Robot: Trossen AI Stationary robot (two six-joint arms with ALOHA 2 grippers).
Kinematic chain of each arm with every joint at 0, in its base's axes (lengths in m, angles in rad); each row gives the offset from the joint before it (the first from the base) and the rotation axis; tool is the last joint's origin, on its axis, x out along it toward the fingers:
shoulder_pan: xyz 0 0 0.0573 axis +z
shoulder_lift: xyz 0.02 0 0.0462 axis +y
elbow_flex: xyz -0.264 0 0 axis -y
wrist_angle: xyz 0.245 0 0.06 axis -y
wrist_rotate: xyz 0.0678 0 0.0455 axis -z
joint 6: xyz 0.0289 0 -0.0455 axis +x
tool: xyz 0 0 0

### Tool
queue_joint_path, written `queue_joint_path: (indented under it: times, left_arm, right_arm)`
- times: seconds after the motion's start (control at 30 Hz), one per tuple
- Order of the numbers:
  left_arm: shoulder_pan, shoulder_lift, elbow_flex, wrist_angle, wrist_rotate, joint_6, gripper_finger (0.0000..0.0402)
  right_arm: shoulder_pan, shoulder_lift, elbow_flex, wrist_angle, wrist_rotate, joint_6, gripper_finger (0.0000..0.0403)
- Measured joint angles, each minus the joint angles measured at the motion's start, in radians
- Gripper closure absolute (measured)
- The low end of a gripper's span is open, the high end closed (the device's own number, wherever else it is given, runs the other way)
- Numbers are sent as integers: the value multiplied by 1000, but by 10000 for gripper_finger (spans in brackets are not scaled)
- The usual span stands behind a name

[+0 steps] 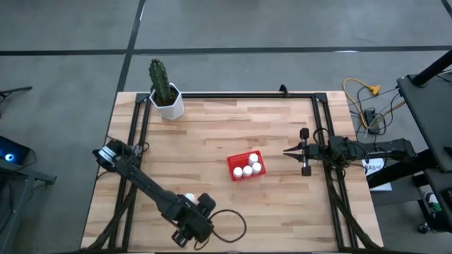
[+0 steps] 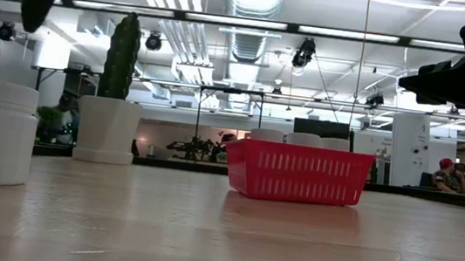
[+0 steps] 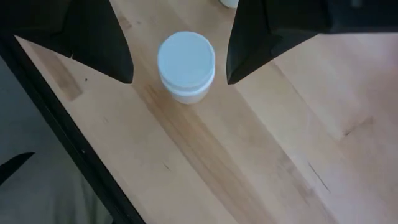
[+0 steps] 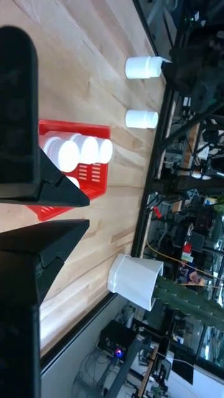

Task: Pick and place pill bottles into a basket
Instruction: Put the white medicine bottle into the red basket

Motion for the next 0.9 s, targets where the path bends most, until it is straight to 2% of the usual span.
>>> queue_joint_path:
  times: [0.43,0.9]
  left_arm:
    - [1,6,0,10,-19,0,162]
    - [1,86,-1,21,-22,-2,162]
  right_arm:
    - [0,0,0,0,0,0,369]
    - [0,0,0,0,0,0,369]
